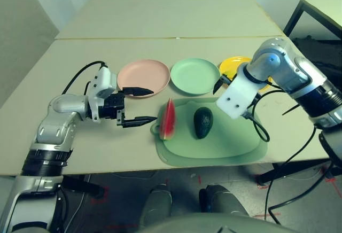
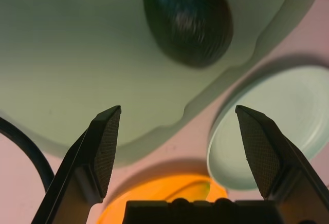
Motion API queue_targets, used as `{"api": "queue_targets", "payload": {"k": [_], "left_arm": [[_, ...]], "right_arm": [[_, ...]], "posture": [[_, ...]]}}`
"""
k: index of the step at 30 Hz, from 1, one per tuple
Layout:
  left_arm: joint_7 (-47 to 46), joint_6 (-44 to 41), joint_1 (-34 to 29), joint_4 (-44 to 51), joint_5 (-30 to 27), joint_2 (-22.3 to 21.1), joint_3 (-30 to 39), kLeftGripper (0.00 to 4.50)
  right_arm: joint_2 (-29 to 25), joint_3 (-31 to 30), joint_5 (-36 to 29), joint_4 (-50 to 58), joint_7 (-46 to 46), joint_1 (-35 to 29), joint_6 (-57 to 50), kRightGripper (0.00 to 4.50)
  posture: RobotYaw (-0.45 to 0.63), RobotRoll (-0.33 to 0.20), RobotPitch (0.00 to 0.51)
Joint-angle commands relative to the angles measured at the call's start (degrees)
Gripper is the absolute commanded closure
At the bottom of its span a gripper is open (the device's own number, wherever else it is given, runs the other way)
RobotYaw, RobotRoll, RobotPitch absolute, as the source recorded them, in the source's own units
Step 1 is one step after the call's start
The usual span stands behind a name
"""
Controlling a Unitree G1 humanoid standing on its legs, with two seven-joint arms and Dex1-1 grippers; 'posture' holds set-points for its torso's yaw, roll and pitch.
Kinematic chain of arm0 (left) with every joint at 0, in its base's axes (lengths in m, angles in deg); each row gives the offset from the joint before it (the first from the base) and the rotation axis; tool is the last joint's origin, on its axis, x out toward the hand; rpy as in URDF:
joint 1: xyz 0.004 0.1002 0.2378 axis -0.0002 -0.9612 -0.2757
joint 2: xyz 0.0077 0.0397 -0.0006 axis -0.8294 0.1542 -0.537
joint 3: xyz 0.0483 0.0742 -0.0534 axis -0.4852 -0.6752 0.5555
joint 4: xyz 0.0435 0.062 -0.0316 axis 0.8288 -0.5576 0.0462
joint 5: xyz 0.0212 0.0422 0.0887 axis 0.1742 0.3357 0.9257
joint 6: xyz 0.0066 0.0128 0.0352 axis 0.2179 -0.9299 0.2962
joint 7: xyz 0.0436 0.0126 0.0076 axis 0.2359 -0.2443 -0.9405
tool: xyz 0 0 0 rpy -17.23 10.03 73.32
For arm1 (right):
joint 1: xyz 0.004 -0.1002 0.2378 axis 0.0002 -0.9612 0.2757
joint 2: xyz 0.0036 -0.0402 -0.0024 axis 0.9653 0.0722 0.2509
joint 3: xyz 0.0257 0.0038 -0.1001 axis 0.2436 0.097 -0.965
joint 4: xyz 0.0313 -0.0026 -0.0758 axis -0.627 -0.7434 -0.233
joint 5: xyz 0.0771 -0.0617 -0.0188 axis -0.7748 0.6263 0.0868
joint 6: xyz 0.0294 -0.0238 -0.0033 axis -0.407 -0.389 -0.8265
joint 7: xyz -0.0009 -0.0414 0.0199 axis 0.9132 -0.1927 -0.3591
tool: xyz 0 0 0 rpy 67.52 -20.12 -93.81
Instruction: Place the fruits into color-matched plates.
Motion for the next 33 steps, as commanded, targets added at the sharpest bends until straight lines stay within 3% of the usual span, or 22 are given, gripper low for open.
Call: {"api": "queue_targets", "payload": {"k": [1,8,23,33], "left_arm": [[0.06,0.62,0.10,-0.54,1.05,0.55,-1.29,0.00],[0.31,1.82,1.28,-2.94,1.83,1.07,-1.32,0.00],[-3.10,-0.09,-2.81,2.98,0.19,0.84,0.43,0.00],[-4.79,-1.17,-5.05,5.66,-0.11,0.53,0.83,0.00]], "right_arm": [[2.47,-1.01,0.51,1.51,-0.28,-1.31,-1.60,0.02],[7.93,-2.46,2.43,0.78,-0.28,-1.89,-3.04,0.02],[9.77,-6.03,6.11,-7.92,1.39,-3.10,4.12,0.02],[11.83,-5.31,7.89,-13.28,3.17,-3.41,6.63,0.02]], "posture": [[0.08,0.000,0.068],[0.09,0.000,0.071],[0.16,0.000,0.091],[0.16,0.000,0.087]]}}
